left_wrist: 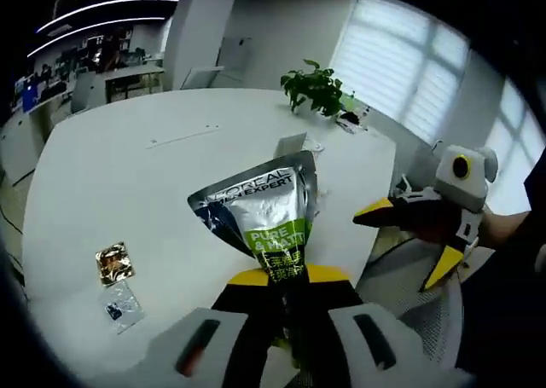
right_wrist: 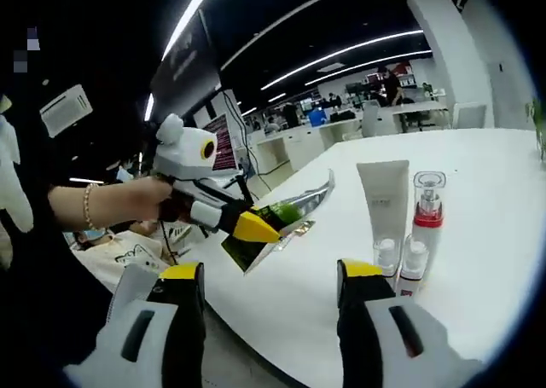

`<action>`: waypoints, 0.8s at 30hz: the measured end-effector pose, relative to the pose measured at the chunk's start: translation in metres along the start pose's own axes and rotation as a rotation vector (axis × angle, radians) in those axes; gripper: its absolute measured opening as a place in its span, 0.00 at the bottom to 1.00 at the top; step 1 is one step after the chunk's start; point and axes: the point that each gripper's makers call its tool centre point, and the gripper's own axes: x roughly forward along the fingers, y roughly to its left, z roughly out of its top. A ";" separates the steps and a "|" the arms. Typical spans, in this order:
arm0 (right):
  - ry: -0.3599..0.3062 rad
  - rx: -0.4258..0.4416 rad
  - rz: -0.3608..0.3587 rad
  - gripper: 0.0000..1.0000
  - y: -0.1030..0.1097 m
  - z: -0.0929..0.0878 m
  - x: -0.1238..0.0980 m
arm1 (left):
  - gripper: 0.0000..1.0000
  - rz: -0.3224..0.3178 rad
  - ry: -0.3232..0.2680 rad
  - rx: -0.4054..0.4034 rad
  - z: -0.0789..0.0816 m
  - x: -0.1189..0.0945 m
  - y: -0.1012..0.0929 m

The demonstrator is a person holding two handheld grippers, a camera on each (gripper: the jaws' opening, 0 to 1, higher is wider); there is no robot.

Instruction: Arrange the skincare products in the storage area until every visible bottle or jar stands upright without overlapping.

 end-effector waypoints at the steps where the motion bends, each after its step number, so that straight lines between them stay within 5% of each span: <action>1: -0.010 0.016 0.005 0.60 0.001 0.002 0.002 | 0.16 -0.017 -0.017 0.015 0.001 -0.002 -0.005; 13: -0.153 0.214 0.045 0.49 0.011 0.037 0.021 | 0.17 -0.103 -0.067 0.057 -0.006 -0.020 -0.046; 16: -0.160 0.257 0.040 0.38 0.010 0.038 0.024 | 0.17 -0.099 -0.068 0.060 -0.008 -0.020 -0.050; 18: -0.137 0.294 0.047 0.17 0.011 0.034 0.023 | 0.19 -0.097 -0.074 0.062 -0.009 -0.020 -0.054; 24: -0.167 0.379 0.110 0.09 0.021 0.036 0.019 | 0.27 -0.091 -0.099 0.050 -0.010 -0.020 -0.050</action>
